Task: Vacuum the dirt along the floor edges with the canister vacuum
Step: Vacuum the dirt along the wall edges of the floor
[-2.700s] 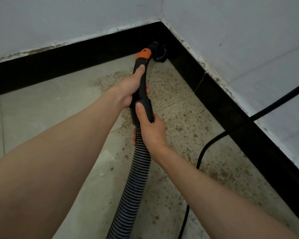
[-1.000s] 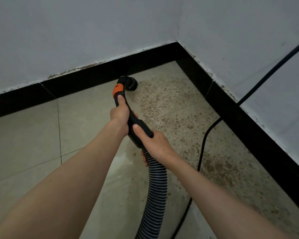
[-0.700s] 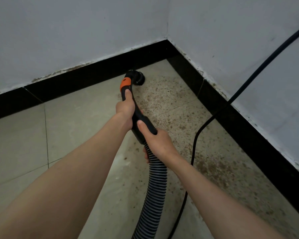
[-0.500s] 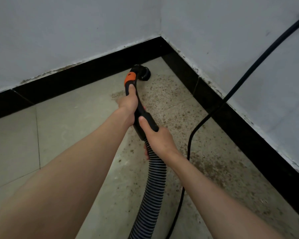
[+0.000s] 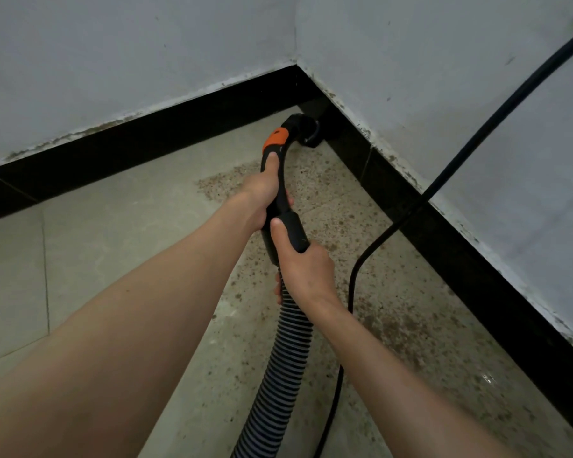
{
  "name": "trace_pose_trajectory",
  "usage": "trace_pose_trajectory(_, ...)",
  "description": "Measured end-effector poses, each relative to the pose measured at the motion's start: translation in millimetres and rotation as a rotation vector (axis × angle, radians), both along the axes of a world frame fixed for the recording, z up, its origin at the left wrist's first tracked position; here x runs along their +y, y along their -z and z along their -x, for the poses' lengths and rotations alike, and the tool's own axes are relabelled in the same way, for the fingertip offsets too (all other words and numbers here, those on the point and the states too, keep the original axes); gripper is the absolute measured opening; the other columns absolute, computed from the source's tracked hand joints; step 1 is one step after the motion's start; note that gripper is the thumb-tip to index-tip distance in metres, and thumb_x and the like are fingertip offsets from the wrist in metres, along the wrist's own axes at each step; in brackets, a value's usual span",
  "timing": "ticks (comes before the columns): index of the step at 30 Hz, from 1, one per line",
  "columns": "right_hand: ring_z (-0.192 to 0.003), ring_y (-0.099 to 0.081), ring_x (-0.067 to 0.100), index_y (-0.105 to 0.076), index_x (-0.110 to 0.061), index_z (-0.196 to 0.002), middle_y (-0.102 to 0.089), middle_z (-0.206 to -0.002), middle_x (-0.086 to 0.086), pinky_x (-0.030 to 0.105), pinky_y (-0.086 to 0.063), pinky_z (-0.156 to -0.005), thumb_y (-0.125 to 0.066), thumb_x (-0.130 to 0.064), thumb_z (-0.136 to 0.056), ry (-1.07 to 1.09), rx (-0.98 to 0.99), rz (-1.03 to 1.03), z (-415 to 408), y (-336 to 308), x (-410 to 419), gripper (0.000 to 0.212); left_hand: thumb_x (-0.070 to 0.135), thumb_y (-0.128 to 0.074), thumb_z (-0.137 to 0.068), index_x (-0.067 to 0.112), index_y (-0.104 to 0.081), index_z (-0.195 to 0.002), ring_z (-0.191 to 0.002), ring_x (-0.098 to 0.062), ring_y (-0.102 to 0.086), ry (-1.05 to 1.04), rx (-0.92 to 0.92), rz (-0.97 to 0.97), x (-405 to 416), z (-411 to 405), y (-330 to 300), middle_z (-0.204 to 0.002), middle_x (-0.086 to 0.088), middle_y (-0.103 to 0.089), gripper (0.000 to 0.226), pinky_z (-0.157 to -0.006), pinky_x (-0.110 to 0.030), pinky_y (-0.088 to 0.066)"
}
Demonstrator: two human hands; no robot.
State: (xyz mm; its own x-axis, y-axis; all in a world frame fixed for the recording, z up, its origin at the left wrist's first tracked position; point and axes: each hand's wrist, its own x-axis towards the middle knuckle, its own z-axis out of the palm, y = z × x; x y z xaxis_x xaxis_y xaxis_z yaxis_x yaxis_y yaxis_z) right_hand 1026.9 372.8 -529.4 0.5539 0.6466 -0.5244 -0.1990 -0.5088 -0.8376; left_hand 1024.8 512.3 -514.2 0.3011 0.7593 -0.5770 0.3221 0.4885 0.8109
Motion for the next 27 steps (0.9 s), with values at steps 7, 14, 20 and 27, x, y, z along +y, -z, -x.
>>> trace_pose_trajectory(7, -0.037, -0.057, 0.010, -0.058, -0.010, -0.093, -0.065, -0.075, 0.009, 0.022, -0.046, -0.040, -0.057, -0.069, -0.082, -0.002, 0.025, -0.025, 6, -7, 3, 0.060, 0.056, -0.040, -0.095, 0.009, -0.052, -0.081, -0.046, -0.017, -0.054, 0.018, 0.004, 0.003, 0, 7, -7, -0.059, -0.005, -0.057, 0.051, -0.051, -0.026, -0.047)
trace_pose_trajectory(14, -0.037, -0.058, 0.012, -0.058, -0.012, -0.086, -0.063, -0.064, 0.008, 0.023, -0.046, -0.039, -0.059, -0.066, -0.083, -0.056, -0.007, -0.098, 21, -20, -2, 0.055, 0.053, -0.044, -0.095, 0.009, -0.052, -0.084, -0.050, -0.018, -0.055, -0.097, -0.047, -0.048, -4, 30, -23, -0.061, -0.007, -0.057, 0.047, -0.054, -0.027, -0.049)
trace_pose_trajectory(20, -0.040, -0.059, 0.015, -0.056, -0.012, -0.087, -0.062, -0.054, 0.002, 0.025, -0.048, -0.041, -0.060, -0.065, -0.083, -0.268, 0.024, -0.109, 50, -35, -7, 0.053, 0.051, -0.043, -0.096, 0.010, -0.050, -0.082, -0.053, -0.019, -0.053, -0.326, -0.086, -0.045, -15, 91, -36, -0.060, -0.006, -0.054, 0.044, -0.057, -0.029, -0.048)
trace_pose_trajectory(27, -0.039, -0.058, 0.013, -0.056, -0.013, -0.082, -0.060, -0.048, -0.003, 0.023, -0.046, -0.039, -0.061, -0.063, -0.084, -0.484, 0.070, -0.095, 89, -42, -31, 0.050, 0.053, -0.045, -0.094, 0.010, -0.052, -0.081, -0.052, -0.018, -0.053, -0.545, -0.125, 0.031, -47, 161, -37, -0.061, -0.005, -0.054, 0.046, -0.054, -0.030, -0.046)
